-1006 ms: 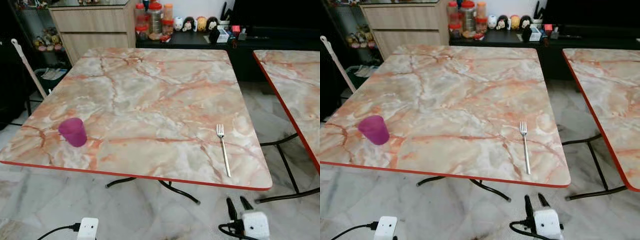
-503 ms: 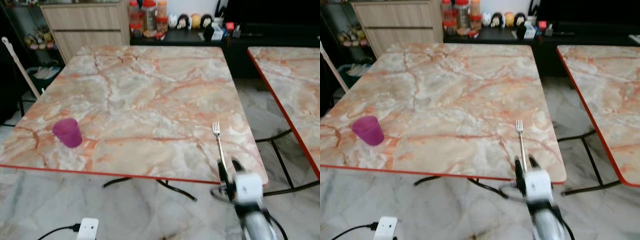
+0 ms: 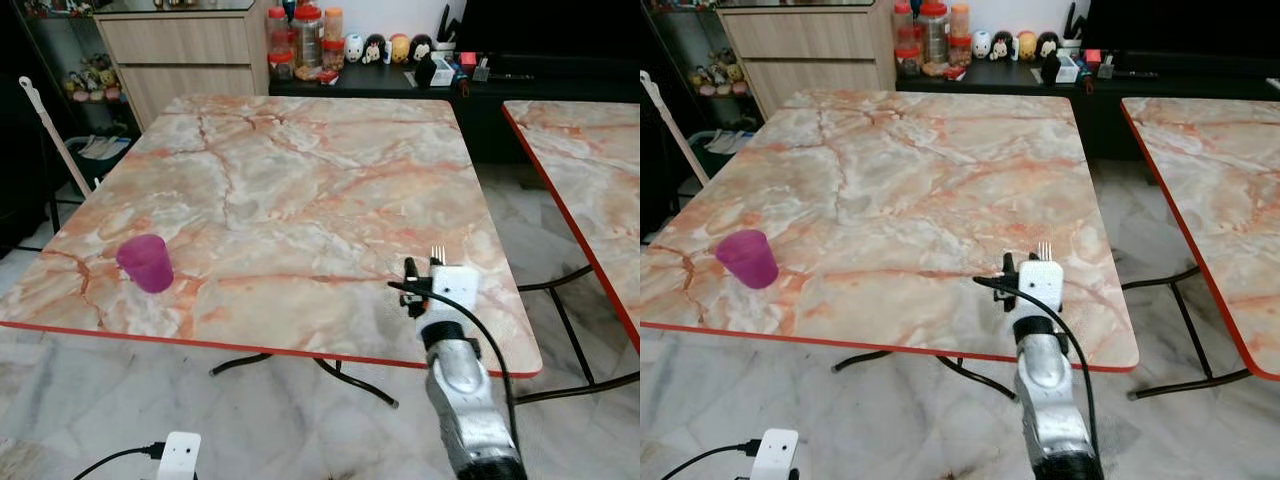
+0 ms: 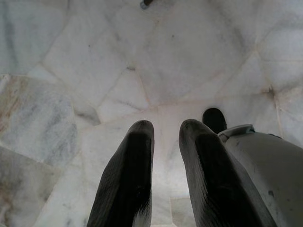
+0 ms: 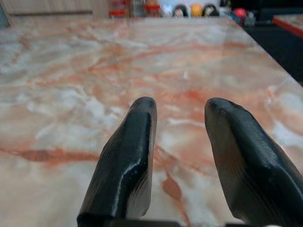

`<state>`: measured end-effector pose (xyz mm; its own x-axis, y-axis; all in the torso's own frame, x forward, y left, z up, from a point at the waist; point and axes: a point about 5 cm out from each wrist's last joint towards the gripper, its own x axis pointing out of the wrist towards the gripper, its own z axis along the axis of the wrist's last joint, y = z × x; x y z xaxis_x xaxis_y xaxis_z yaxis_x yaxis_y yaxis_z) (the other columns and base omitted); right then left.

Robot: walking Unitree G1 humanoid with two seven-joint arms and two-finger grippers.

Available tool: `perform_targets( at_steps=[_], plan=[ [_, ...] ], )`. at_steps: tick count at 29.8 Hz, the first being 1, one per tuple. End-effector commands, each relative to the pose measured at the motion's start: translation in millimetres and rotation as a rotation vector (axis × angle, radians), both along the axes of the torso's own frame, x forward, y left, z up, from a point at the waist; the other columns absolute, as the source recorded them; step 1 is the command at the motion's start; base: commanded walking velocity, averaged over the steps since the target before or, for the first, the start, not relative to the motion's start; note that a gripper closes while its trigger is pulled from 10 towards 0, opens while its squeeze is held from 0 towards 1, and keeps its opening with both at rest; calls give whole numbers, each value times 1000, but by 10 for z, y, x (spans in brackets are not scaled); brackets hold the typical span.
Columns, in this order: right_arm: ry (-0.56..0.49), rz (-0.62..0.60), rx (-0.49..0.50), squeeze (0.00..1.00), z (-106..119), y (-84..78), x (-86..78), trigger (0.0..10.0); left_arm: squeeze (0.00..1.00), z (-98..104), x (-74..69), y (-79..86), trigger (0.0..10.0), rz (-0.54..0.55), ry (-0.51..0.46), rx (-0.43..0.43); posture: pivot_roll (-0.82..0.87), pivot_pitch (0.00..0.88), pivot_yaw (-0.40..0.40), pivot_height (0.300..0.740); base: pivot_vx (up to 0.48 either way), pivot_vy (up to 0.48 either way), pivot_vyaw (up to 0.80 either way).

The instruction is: Setting the table

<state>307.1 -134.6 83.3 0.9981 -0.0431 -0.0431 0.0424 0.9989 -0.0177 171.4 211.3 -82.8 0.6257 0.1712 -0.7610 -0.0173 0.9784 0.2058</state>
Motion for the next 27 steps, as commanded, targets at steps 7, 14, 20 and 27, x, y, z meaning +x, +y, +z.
perform_targets(
  at_steps=[7, 14, 20, 27],
  plan=[
    [53, -39, -14, 0, -16, -51, 133, 10000, 0, -19, -35, 11, 10000, 15, 19, -5, -21, 19, 31, 740, 0, 0, -429],
    [26, -6, -26, 0, 17, 24, 180, 10000, 0, -22, -36, -2, 10000, 26, 18, -11, -17, 26, 29, 740, 0, 0, 0],
    [29, 16, 6, 0, 18, 91, 198, 10000, 0, -24, -41, -3, 10000, 27, 20, -9, -15, 29, 30, 740, 0, 0, 0],
    [4, 28, 21, 0, 18, 111, 193, 10000, 0, -24, -44, 2, 10000, 31, 20, -8, -9, 36, 25, 740, 140, 0, -338]
  ],
)
